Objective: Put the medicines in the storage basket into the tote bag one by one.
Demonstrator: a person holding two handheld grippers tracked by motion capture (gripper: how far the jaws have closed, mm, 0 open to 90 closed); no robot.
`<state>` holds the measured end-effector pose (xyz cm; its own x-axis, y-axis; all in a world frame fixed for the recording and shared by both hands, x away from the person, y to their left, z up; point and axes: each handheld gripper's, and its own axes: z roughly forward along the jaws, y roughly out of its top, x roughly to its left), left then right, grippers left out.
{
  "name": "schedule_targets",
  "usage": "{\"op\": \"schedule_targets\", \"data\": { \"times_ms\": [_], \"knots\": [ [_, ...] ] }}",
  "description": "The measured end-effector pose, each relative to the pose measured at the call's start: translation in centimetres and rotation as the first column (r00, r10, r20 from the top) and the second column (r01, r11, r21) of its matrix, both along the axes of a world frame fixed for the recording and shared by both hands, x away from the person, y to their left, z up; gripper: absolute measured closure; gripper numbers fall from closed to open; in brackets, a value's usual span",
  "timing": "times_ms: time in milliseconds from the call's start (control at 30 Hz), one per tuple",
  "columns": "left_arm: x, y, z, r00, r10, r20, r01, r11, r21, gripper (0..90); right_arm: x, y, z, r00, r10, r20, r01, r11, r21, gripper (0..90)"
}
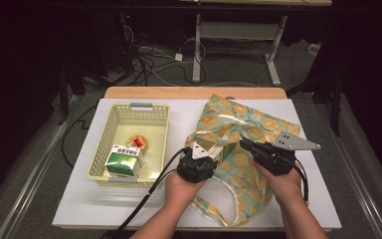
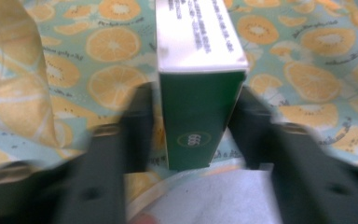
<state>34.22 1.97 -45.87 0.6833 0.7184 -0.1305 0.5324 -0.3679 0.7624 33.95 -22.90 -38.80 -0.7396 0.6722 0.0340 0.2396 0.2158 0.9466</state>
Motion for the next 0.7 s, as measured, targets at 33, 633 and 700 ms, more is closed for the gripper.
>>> {"op": "schedule_targets", "data": {
  "times_ms": [33,633,700],
  "knots": [
    [0.0,0.0,0.1,1.0,0.001,0.003,-0.001,1.0,-0.002,60.9,0.0,0.0,0.0,1.0,-0.001,0.0,0.001,1.0,0.0,90.0],
    [3.2,-4.1,-0.7,0.9959,0.072,0.055,-0.07,0.9966,-0.045,61.5,0.1,-0.2,0.0,1.0,0.0,0.003,0.0,1.0,0.002,90.0],
    [3.4,-4.3,-1.2,0.9965,0.069,0.048,-0.067,0.9966,-0.048,59.8,0.1,-0.3,-0.1,1.0,-0.003,-0.001,0.003,1.0,0.004,90.0]
  ]
}}
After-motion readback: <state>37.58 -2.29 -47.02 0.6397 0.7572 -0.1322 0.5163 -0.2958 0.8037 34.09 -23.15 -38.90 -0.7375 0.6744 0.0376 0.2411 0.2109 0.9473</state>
